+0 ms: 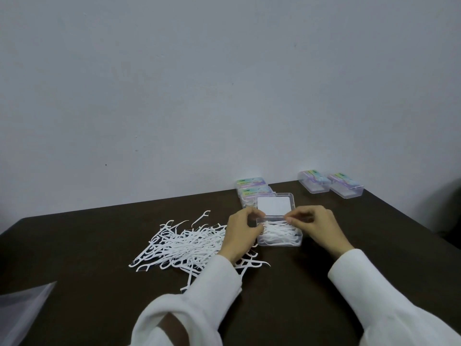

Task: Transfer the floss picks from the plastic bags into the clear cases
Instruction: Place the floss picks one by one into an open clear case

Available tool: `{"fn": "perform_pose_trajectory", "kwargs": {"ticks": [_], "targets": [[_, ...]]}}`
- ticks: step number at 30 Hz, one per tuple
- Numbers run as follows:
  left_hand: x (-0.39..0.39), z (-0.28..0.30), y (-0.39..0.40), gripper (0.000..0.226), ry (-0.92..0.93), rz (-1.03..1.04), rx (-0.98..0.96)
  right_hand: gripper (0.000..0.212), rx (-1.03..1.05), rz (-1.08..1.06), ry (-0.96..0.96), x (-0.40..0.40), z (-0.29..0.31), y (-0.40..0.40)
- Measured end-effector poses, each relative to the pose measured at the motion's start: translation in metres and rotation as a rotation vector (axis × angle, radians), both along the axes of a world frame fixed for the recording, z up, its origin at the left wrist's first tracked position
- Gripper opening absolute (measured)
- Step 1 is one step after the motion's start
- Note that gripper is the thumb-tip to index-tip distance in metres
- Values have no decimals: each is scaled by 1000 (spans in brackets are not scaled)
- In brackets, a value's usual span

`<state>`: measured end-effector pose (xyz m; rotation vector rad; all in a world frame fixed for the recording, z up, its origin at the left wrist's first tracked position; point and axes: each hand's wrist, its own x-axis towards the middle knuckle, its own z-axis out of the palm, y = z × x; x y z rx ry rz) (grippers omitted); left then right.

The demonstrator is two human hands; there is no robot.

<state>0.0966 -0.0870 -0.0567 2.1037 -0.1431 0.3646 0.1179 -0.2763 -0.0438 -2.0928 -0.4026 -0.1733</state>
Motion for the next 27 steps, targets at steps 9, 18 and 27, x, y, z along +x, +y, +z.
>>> {"fn": "perform_pose_trajectory", "kwargs": {"ticks": [9, 18, 27], "targets": [[-1, 0, 1, 22, -4, -32, 64, 12, -229, 89, 29, -1, 4, -8], [-1, 1, 1, 11, -24, -30, 104, 14, -263, -37, -137, -1, -4, -1], [0, 0, 3, 10, -24, -39, 85, 21, -219, 26, -100, -2, -1, 3]]}}
